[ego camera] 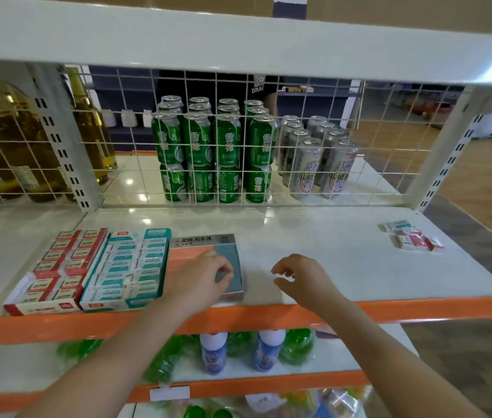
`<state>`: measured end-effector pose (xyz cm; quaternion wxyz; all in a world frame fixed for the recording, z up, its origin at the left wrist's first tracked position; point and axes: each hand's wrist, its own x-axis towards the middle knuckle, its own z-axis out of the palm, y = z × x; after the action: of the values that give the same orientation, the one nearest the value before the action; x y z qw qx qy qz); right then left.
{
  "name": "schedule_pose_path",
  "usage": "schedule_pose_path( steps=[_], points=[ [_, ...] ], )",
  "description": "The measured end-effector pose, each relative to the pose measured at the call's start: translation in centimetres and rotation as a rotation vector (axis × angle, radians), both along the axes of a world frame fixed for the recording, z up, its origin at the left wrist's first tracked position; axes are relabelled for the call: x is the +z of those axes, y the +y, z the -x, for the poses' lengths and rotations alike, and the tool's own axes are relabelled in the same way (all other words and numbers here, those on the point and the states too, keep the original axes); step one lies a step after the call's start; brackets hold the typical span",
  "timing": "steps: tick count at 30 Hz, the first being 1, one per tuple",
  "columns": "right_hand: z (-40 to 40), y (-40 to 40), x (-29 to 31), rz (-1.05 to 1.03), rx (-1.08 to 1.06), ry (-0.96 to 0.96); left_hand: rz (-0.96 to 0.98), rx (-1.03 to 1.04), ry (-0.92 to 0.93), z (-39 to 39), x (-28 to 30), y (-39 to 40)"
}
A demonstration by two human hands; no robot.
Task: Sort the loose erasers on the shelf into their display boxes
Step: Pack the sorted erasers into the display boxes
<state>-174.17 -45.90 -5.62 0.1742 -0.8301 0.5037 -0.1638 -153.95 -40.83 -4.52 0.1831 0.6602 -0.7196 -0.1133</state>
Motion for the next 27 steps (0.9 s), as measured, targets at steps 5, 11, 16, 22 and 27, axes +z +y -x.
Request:
schedule_pose_path(
  steps=[5,11,16,22,27],
  points=[
    [5.2,-1.6,0.5,-0.036,-0.105,0.028,-0.052,-0.137,0.002,4.3,0.6,-2.7],
    [13.1,-3.9,1.1,-0.055,-0.226,0.106,-0.140,-0.214,-0.049,10.9,0.2,-6.7],
    [19.5,-5.8,0.5,-0.075,-0.329,0.134,-0.215,-0.219,-0.009,16.1,-0.9,-9.5],
    [25.1,-8.0,-0.5,-0.060,-0.428,0.131,-0.162,-0.303,-0.061,22.0,-2.0,-12.7],
    [28.9,-10.1,-0.9,-0.057,-0.474,0.127,-0.165,-0.355,-0.074,27.4,-2.4,-15.9]
  ],
)
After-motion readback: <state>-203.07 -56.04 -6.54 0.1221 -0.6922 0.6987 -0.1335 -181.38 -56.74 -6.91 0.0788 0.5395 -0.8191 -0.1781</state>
